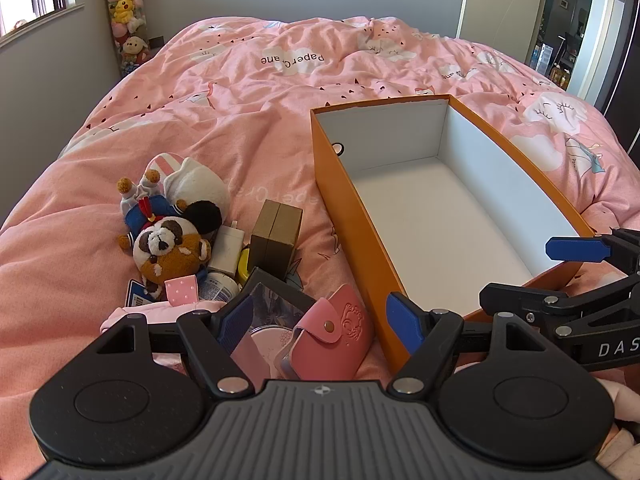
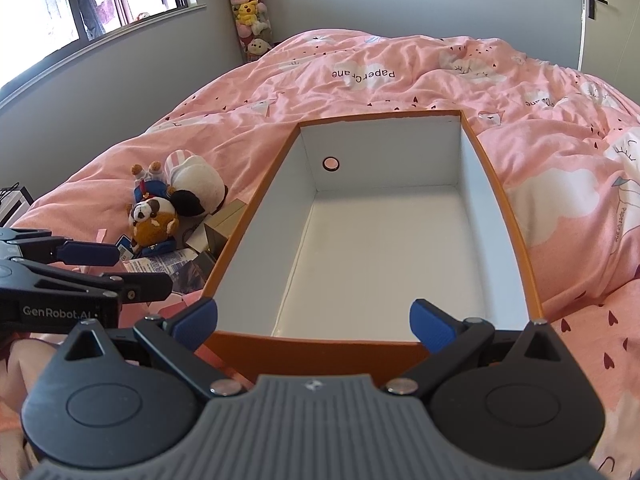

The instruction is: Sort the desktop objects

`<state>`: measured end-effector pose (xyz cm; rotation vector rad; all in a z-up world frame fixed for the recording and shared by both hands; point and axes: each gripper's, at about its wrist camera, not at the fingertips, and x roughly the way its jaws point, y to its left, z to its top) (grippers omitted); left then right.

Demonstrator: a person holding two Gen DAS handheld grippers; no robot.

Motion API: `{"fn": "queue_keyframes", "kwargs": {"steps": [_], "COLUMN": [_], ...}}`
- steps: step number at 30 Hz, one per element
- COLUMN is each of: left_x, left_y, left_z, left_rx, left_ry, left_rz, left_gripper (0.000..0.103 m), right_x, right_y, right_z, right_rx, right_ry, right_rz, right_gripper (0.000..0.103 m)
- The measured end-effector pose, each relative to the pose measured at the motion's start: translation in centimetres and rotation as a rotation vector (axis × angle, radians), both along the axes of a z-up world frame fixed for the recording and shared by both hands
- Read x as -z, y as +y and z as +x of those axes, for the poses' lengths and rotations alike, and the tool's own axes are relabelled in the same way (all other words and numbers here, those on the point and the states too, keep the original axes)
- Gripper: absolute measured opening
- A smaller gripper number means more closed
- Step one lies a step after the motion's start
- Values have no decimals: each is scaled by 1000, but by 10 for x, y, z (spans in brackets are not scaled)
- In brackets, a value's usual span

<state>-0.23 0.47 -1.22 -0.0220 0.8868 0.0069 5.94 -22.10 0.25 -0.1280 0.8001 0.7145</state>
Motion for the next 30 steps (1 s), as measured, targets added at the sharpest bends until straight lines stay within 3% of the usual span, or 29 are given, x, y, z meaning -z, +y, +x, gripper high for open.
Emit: {"fn": "queue_keyframes", "kwargs": {"steps": [15, 19, 23, 30], "left_x": [-1, -7, -18, -36], "left_y": [3, 20, 45, 83], "left_z": [0, -1, -1, -2], "left_rx": [5, 4, -23, -77], "left_ry": [3, 2, 6, 2], "left_rz": [-13, -67, -113, -146], "left_gripper": [87, 85, 76, 68], "right_x": [-2, -10, -18, -35], "right_y": [4, 7, 19, 54], "right_z": [1, 6, 12, 26], "right_rx": [-22, -59, -128, -272], "right_ry": [-4, -11, -5, 47], "right_rz": [-3, 8, 8, 31], "right_gripper": [100, 90, 74, 60]}}
